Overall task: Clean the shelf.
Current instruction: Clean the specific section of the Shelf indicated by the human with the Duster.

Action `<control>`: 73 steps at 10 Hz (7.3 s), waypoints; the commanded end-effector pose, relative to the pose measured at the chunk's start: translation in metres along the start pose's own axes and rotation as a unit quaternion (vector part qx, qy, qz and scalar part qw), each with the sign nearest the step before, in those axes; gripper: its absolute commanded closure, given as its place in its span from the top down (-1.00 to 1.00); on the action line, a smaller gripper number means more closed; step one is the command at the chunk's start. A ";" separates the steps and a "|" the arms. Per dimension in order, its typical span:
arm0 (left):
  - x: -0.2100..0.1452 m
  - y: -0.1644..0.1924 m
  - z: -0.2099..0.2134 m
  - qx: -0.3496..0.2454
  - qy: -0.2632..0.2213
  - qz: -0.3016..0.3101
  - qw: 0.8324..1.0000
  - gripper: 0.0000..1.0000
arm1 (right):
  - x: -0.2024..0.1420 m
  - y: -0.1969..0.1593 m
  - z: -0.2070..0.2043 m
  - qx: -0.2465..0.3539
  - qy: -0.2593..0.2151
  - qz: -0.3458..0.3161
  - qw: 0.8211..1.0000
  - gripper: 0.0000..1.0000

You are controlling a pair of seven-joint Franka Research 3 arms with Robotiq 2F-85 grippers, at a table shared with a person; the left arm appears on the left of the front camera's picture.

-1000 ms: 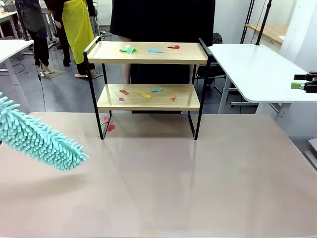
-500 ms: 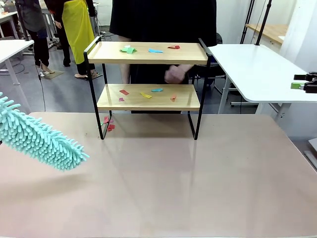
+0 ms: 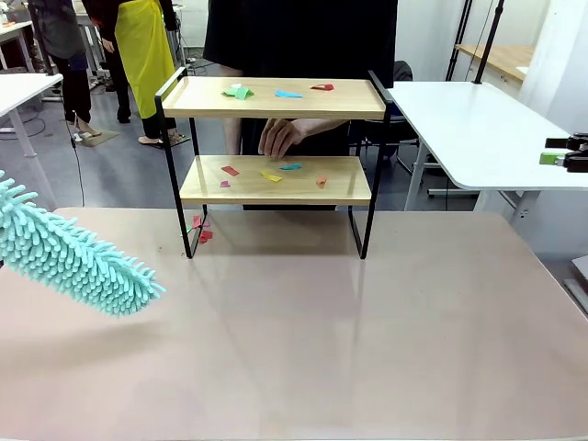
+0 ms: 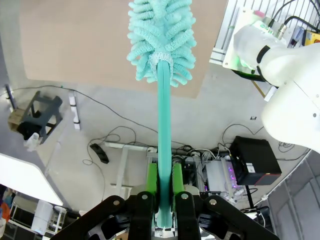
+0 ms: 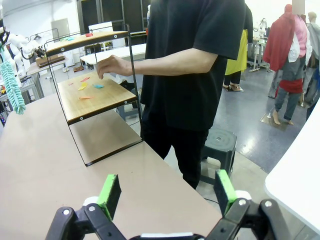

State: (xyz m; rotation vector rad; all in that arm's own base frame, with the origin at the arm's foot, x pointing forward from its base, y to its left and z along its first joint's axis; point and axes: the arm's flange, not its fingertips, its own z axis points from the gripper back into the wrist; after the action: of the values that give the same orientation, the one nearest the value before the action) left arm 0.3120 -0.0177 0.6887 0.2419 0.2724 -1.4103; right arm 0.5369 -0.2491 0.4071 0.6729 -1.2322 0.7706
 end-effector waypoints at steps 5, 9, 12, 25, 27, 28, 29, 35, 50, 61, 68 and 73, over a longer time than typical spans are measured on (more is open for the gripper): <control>-0.001 -0.002 -0.002 0.002 -0.003 0.004 1.000 -0.73 | 0.003 0.001 -0.001 0.001 0.000 0.002 1.000 1.00; -0.001 -0.002 -0.002 0.002 -0.003 0.004 1.000 -0.73 | 0.003 0.001 -0.001 0.001 0.000 0.002 1.000 1.00; 0.014 0.008 0.001 -0.003 -0.063 0.013 0.998 -0.73 | 0.003 0.001 -0.001 0.001 0.000 0.002 1.000 1.00; 0.184 -0.061 -0.022 -0.021 -0.389 0.286 0.875 -0.73 | 0.003 0.001 -0.001 0.001 0.000 0.002 1.000 1.00; 0.183 -0.048 -0.020 -0.073 -0.392 0.253 0.882 -0.73 | 0.003 0.001 -0.001 0.001 0.000 0.002 1.000 1.00; 0.184 -0.056 -0.019 -0.031 -0.385 0.283 0.878 -0.73 | 0.003 0.001 -0.001 0.001 0.000 0.002 1.000 1.00; 0.184 -0.056 -0.019 -0.031 -0.385 0.283 0.878 -0.73 | 0.003 0.001 -0.001 0.001 0.000 0.002 1.000 1.00; 0.260 -0.037 -0.034 -0.009 -0.395 0.351 0.849 -0.73 | 0.003 0.001 -0.001 0.001 0.000 0.002 1.000 1.00; 0.422 -0.013 -0.024 -0.039 -0.449 0.548 0.704 -0.73 | 0.003 0.001 -0.001 0.001 0.000 0.002 1.000 1.00; 0.469 -0.008 -0.046 -0.046 -0.424 0.556 0.713 -0.73 | 0.003 0.001 -0.001 0.001 0.000 0.002 1.000 1.00; 0.448 0.003 -0.051 -0.042 -0.394 0.590 0.704 -0.73 | 0.003 0.001 -0.001 0.001 0.000 0.002 1.000 1.00; 0.394 0.015 -0.068 0.009 -0.333 0.629 0.702 -0.73 | 0.003 0.001 -0.001 0.001 0.000 0.002 1.000 1.00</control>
State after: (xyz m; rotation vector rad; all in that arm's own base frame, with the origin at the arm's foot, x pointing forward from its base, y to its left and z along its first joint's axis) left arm 0.3841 -0.3767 0.4933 -0.1546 -0.4776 -0.0522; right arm 0.5370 -0.2490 0.4072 0.6732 -1.2325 0.7708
